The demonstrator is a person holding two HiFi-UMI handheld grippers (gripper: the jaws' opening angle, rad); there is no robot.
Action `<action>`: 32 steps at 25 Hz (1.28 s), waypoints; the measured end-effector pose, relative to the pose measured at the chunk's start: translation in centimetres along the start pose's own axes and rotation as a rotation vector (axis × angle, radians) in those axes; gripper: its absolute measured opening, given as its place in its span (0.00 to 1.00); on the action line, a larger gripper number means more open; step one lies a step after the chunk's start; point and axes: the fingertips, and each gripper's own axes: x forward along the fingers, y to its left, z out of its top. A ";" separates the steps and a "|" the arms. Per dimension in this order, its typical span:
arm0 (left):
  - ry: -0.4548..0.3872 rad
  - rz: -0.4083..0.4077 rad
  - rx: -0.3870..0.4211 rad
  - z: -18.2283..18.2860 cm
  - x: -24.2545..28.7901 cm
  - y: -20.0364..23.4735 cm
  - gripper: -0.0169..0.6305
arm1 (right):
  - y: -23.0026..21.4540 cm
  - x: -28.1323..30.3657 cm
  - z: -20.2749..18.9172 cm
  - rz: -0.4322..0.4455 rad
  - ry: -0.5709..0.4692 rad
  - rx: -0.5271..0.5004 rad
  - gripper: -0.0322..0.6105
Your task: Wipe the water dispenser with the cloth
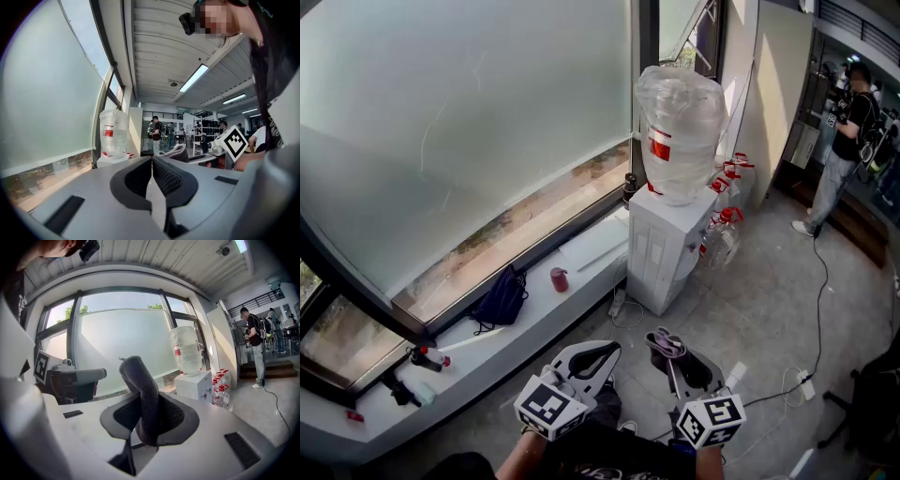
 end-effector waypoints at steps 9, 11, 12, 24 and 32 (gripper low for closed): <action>0.010 -0.009 -0.011 -0.6 -1.4 -1.8 0.06 | 0.8 -1.6 -0.3 0.013 -0.021 -0.001 0.21; 0.015 -0.011 -0.011 -0.8 -1.6 -2.0 0.06 | 0.9 -1.9 -0.7 0.015 -0.022 0.005 0.21; 0.019 -0.008 -0.010 -0.9 -1.7 -2.1 0.06 | 0.8 -1.9 -0.9 0.017 -0.020 0.010 0.21; 0.055 0.032 -0.008 -1.3 -2.8 -1.2 0.06 | 0.9 -1.2 -2.1 0.044 0.004 0.056 0.21; 0.072 0.044 -0.006 -2.1 -1.5 2.5 0.06 | 0.3 2.8 -2.3 0.048 0.024 0.063 0.21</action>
